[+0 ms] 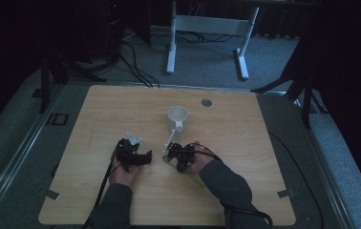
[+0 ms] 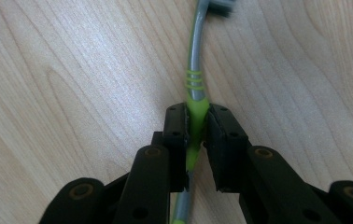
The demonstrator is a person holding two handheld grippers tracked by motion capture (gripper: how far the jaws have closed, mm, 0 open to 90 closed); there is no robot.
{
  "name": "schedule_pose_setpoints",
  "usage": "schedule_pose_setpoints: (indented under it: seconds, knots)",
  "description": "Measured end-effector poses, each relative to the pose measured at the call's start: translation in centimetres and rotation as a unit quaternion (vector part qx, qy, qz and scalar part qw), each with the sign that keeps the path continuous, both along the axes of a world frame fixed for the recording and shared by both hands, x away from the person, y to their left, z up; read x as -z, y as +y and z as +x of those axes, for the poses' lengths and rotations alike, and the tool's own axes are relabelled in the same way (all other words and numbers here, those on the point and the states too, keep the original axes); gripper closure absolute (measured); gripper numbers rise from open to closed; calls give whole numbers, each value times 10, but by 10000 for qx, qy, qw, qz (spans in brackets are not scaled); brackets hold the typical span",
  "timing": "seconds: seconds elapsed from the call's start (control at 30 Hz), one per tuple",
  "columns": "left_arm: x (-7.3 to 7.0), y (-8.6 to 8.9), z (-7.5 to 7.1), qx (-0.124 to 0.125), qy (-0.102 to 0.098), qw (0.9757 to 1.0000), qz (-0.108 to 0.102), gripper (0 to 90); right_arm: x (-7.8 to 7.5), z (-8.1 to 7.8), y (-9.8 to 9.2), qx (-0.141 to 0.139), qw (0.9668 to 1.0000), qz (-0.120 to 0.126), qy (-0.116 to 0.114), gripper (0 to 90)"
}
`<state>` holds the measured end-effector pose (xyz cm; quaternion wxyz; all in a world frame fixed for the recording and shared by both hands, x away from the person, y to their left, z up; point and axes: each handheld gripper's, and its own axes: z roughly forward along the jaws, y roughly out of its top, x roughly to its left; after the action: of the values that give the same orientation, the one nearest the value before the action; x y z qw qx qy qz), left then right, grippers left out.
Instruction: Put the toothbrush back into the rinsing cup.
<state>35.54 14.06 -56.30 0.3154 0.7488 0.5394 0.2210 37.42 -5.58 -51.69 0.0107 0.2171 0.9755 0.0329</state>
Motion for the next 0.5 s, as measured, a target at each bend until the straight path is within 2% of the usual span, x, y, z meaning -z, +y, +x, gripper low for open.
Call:
schedule_pose_setpoints:
  seconds: [0.3,0.5]
  knots:
    - [0,0,0,8,5,10000,8,146,1,-2,1,-45,10000,-38,-48,808]
    - [0,0,0,13,9,10000,11,146,-7,-4,0,-61,9999,96,-112,813]
